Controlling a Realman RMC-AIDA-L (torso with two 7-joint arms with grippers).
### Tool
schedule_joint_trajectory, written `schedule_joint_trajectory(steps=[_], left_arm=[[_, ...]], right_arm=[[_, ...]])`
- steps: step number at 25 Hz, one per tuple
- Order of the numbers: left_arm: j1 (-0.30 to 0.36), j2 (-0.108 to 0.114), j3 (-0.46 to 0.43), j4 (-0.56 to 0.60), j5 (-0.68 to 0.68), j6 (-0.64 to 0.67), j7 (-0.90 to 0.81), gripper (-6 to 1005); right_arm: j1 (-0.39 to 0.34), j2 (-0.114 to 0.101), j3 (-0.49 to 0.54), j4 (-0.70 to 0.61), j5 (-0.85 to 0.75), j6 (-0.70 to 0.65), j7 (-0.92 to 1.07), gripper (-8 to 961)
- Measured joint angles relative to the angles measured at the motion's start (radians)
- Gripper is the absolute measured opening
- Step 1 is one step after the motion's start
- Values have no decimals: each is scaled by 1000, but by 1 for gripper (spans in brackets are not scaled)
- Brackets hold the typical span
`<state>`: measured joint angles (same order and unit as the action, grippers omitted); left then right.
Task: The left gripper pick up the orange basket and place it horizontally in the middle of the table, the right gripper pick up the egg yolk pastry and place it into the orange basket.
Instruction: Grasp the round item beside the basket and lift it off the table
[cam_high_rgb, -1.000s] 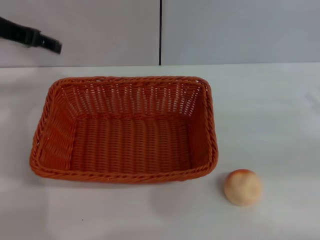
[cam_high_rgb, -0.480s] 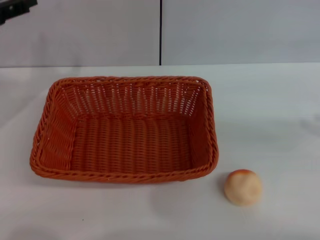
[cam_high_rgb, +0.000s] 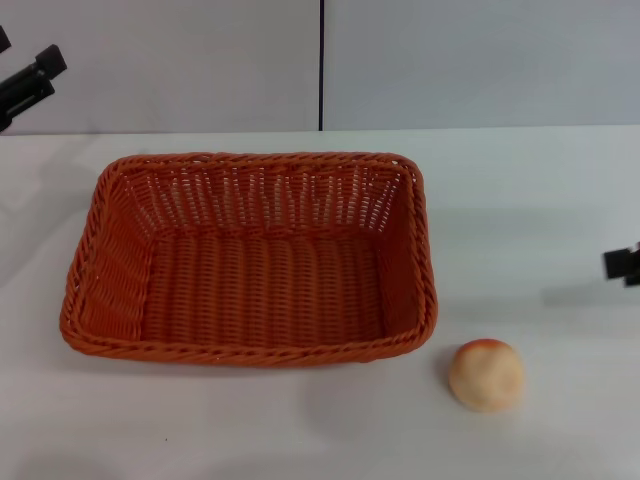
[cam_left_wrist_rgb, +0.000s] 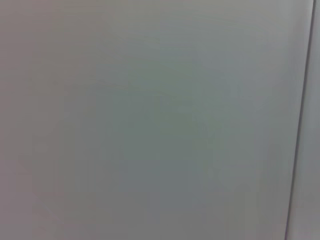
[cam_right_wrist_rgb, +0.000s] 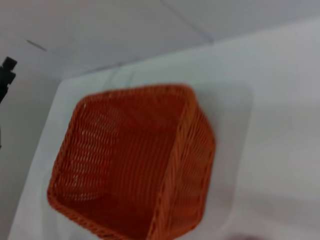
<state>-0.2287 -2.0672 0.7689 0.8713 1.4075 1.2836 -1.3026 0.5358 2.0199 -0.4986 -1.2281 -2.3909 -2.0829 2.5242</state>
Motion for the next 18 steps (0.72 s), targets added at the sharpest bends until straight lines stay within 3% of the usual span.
schedule_joint_trajectory(steps=[4, 6, 14, 18], left_arm=[[-1, 3, 1, -41, -30, 14, 48, 813], [2, 3, 1, -40, -31, 18, 53, 813], [6, 1, 3, -45, -34, 24, 91, 813], [3, 3, 4, -48, -35, 20, 95, 813]], right_arm=[[16, 30, -58, 48, 0, 24, 81, 575], [18, 34, -89, 98, 0, 49, 91, 575], [25, 30, -163, 358, 0, 211, 53, 574], [18, 26, -185, 391, -2, 245, 51, 574]])
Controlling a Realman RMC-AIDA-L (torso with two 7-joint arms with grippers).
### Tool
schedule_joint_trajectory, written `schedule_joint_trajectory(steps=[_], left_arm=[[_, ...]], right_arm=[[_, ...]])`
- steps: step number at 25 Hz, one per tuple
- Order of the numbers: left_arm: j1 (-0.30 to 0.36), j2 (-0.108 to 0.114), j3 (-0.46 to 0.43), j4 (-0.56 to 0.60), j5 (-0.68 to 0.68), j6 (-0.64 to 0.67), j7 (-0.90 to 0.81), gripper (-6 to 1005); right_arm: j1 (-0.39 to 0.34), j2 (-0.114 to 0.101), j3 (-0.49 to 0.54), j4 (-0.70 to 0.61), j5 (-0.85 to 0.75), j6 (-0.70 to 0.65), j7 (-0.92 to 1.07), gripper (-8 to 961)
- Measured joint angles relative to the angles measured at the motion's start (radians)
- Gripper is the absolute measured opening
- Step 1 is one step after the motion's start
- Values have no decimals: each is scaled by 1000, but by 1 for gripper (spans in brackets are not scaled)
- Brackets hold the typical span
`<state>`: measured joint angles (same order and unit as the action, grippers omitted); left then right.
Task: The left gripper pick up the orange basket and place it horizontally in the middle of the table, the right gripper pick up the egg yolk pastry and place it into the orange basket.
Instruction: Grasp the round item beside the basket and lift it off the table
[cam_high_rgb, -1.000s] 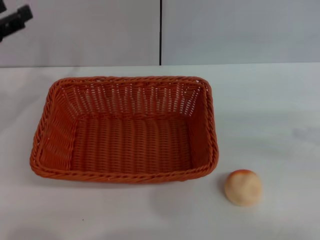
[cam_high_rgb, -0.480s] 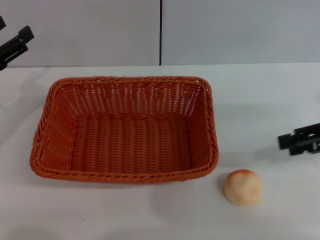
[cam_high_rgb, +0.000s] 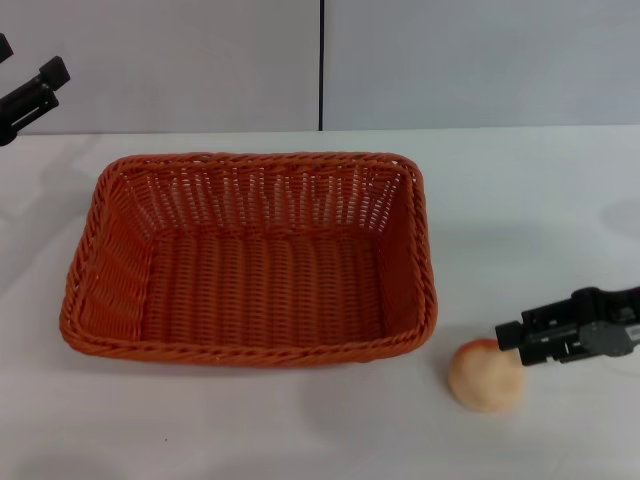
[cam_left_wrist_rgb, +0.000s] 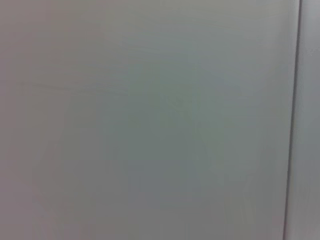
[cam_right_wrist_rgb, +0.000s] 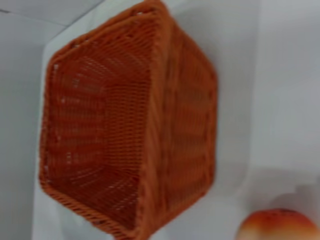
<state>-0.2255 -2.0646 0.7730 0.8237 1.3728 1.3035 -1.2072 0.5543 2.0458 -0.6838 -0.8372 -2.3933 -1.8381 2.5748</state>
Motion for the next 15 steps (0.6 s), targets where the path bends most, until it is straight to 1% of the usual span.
schedule_joint_trajectory(steps=[2, 6, 15], left_arm=[[-3, 1, 0, -2, 0, -8, 0, 813], [-9, 1, 0, -3, -1, -12, 1, 813], [-16, 1, 0, -4, -1, -25, 1, 813]], right_arm=[[-6, 0, -7, -2, -14, 13, 2, 574], [-10, 4, -9, -13, -94, 32, 8, 574], [3, 4, -15, -22, -105, 76, -7, 573]])
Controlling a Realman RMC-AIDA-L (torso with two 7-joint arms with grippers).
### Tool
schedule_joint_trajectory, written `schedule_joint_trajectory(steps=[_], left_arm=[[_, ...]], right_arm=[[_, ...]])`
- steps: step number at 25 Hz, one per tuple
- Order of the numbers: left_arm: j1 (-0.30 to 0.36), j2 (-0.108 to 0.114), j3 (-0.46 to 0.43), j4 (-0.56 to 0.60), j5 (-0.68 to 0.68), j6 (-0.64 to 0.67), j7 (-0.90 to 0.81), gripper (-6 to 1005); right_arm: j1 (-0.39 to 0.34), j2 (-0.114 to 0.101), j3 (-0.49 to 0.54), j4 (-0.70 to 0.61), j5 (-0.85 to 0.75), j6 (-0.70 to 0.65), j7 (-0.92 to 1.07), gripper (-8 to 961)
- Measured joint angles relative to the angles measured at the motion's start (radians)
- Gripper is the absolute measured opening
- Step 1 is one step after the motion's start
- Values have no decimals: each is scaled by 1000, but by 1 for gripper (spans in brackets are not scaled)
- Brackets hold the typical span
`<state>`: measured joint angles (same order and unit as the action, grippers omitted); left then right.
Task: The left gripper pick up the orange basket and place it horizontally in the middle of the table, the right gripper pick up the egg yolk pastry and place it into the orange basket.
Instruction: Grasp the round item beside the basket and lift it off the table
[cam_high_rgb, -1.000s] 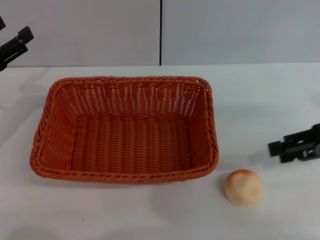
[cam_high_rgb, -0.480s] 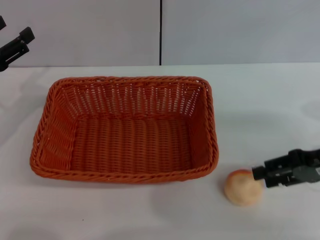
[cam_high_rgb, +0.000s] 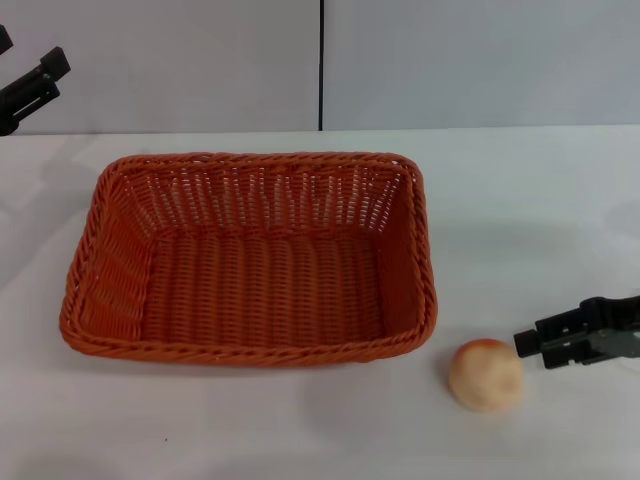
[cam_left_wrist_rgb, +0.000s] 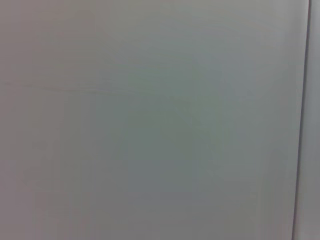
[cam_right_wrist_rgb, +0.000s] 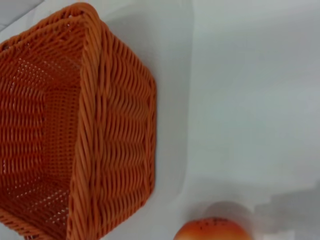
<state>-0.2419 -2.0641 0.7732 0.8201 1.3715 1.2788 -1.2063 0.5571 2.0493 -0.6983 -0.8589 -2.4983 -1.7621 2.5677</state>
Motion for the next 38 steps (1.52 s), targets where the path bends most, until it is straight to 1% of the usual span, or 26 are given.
schedule_joint_trajectory(steps=[5, 8, 13, 18, 23, 28, 33, 35, 36, 38], left_arm=[[-1, -1, 0, -2, 0, -5, 1, 813], [-6, -1, 0, -3, 0, -7, 1, 813], [-14, -1, 1, -3, 3, -14, 1, 813], [-22, 1, 5, -10, 5, -24, 1, 813], [-32, 3, 6, -15, 5, -32, 9, 813], [-33, 2, 6, -20, 6, -36, 14, 813], [-33, 3, 6, -27, 8, -49, 21, 813], [-33, 3, 6, -27, 8, -49, 21, 813], [-33, 2, 6, -29, 8, -54, 30, 813], [-38, 1, 7, -41, 7, -56, 46, 813]], right_arm=[[24, 1, -17, 35, 4, 19, -26, 573], [49, 3, -21, 88, 10, 39, -53, 573], [60, 3, -24, 131, 8, 80, -76, 572], [61, 3, -31, 133, 7, 81, -81, 572], [60, 3, -32, 125, 10, 76, -84, 416], [57, 2, -26, 122, 11, 72, -92, 198], [55, 3, -24, 107, 14, 39, -92, 169], [49, 11, -28, 68, 23, -1, -91, 158], [43, 22, -37, 31, 59, -59, -90, 152], [40, 24, -48, 21, 83, -82, -87, 138]])
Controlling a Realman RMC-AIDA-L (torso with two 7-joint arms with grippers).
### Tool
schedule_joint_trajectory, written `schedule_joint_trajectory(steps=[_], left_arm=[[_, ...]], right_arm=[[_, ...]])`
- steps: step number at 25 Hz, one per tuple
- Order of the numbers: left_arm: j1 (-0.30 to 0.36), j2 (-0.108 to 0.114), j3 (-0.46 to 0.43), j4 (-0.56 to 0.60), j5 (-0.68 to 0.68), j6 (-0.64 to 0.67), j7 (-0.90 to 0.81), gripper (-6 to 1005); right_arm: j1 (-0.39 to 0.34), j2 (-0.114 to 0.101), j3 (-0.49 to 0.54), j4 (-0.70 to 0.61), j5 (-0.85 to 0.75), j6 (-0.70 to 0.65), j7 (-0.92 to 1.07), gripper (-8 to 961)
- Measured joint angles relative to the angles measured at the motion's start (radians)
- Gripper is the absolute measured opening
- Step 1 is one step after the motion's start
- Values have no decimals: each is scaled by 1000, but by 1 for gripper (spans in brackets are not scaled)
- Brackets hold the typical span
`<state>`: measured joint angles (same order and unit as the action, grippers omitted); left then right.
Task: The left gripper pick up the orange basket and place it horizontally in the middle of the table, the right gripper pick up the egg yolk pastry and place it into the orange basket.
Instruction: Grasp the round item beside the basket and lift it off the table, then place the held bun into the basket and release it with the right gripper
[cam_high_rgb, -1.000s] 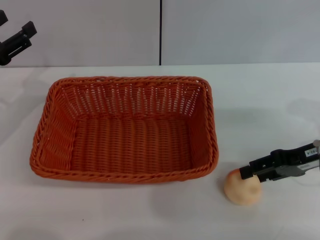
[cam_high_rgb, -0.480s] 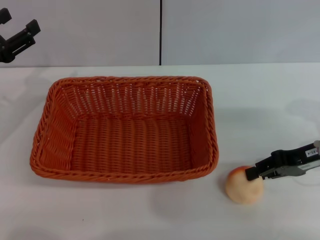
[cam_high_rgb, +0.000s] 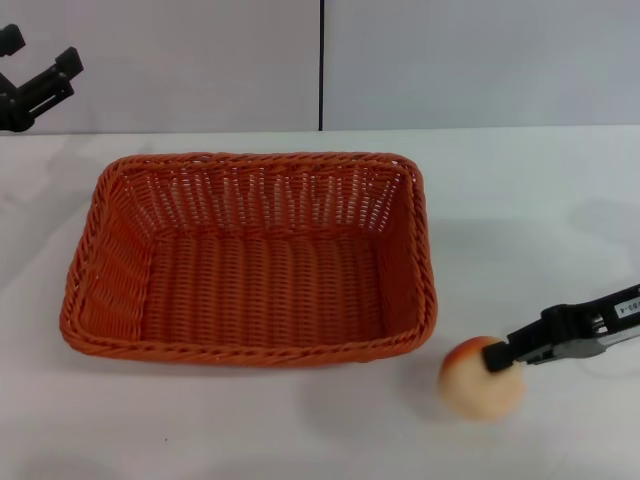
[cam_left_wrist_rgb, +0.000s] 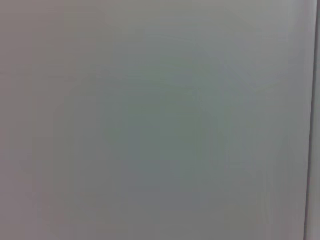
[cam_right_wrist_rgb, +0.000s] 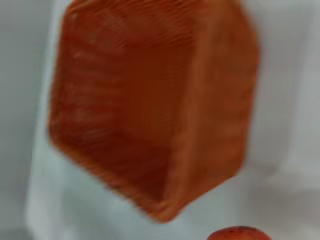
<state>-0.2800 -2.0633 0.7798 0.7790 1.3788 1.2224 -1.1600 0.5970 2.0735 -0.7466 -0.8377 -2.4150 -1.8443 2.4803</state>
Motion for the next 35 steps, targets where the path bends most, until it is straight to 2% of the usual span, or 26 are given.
schedule_joint_trajectory(steps=[2, 3, 4, 5, 6, 8, 11, 14, 16, 19, 20, 21, 23, 28, 35], left_arm=[[0, 0, 0, 0, 0, 0, 0, 813], [-7, 1, 0, -13, -3, -1, 5, 813], [-7, 1, 0, -13, -3, -1, 5, 813], [-10, 2, -1, -19, -5, -1, 8, 813], [-10, 2, -1, -19, -5, -1, 8, 813], [-10, 2, 0, -21, -5, -2, 10, 813], [-8, 1, -1, -25, -5, -2, 17, 813], [-1, 0, -2, -26, -6, -1, 18, 813], [1, 0, -6, -37, -6, 1, 19, 813], [2, 0, -6, -38, -6, 2, 19, 813], [5, 0, -7, -38, -7, 5, 19, 813], [6, 0, -7, -38, -7, 6, 19, 813], [8, 0, -6, -38, -8, 9, 19, 813], [8, -1, -1, -38, -11, 11, 19, 813], [1, -3, 1, -40, -11, 13, 19, 813]], right_arm=[[-5, 1, -44, -4, 55, -30, 10, 123], [-12, 3, -119, 1, 108, -41, 22, 116], [-12, 3, -119, 1, 108, -41, 22, 110], [-16, 3, -197, 6, 158, -45, 31, 103], [-16, 3, -197, 6, 158, -45, 31, 97], [-17, 4, -309, 7, 258, -49, 42, 84], [-17, 4, -347, 1, 331, -56, 44, 66], [-15, 2, -352, -38, 394, -72, 36, 50], [-19, -1, -341, -131, 428, -85, 42, 44], [-24, -4, -324, -193, 431, -88, 51, 43], [-30, -13, -290, -240, 423, -89, 53, 42], [-30, -13, -290, -240, 423, -89, 53, 42], [-38, -30, -232, -260, 420, -89, 43, 41], [-39, -43, -182, -238, 431, -90, -57, 38], [5, -45, -173, -145, 462, -77, -167, 34]])
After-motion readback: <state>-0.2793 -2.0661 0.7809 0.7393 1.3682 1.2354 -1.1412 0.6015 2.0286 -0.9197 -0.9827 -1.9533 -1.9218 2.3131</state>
